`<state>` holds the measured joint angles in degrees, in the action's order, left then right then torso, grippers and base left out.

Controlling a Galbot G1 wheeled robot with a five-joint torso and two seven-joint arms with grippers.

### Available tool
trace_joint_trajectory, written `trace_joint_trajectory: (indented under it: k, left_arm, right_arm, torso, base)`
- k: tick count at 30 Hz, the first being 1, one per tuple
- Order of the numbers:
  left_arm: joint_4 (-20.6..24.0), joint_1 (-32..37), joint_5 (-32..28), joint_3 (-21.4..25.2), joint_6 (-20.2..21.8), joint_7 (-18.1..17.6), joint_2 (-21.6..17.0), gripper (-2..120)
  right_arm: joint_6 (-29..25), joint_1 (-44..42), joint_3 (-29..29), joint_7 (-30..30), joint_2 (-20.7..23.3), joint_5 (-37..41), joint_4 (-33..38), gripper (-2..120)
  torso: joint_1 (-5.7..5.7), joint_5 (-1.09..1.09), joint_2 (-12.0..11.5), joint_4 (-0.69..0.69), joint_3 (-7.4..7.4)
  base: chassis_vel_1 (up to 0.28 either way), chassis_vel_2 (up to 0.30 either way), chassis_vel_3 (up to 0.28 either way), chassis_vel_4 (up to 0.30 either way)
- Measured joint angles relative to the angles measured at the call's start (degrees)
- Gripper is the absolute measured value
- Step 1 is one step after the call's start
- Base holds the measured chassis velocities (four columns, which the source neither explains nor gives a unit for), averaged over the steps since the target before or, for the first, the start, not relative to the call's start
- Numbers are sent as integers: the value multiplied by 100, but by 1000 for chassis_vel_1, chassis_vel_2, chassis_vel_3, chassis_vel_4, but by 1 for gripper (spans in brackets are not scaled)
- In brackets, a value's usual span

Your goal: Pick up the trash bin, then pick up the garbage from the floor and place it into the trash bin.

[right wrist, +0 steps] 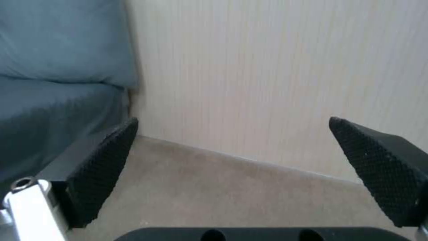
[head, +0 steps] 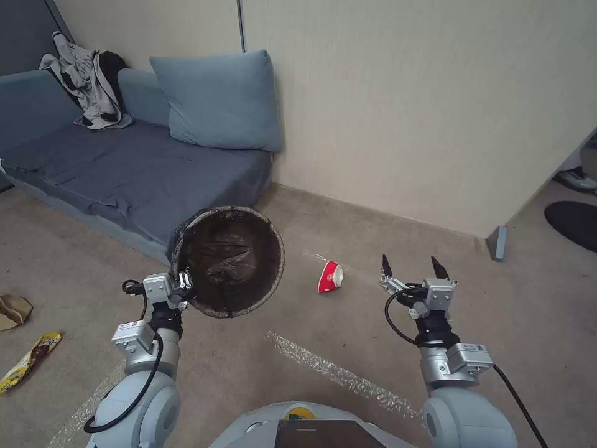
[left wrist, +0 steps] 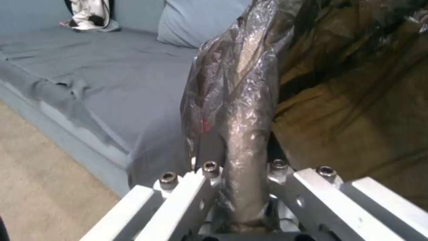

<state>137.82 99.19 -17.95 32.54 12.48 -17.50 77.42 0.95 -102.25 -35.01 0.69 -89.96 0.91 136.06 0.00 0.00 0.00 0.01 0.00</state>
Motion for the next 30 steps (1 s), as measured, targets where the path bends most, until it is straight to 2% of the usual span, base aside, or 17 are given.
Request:
trace_joint_trajectory:
  k: [16, 24, 30]
  left_arm:
    - [4, -13, 2, 25, 6, 6, -6, 3]
    - [84, 5, -7, 32, 27, 7, -5, 3]
    - [164, 51, -9, 33, 43, 9, -2, 3]
  right_arm:
    - [-27, 13, -4, 2, 2, 11, -19, 100]
    - [22, 56, -16, 7, 83, 73, -79, 100]
    - [328, 232, -35, 60, 337, 335, -188, 100]
  torso:
    - [1, 0, 0, 0, 0]
    - [1, 0, 0, -1, 0]
    - [1, 0, 0, -1, 0]
  base:
    - [-110, 108, 111, -113]
    - [-25, 21, 13, -22]
    - [0, 0, 0, 0]
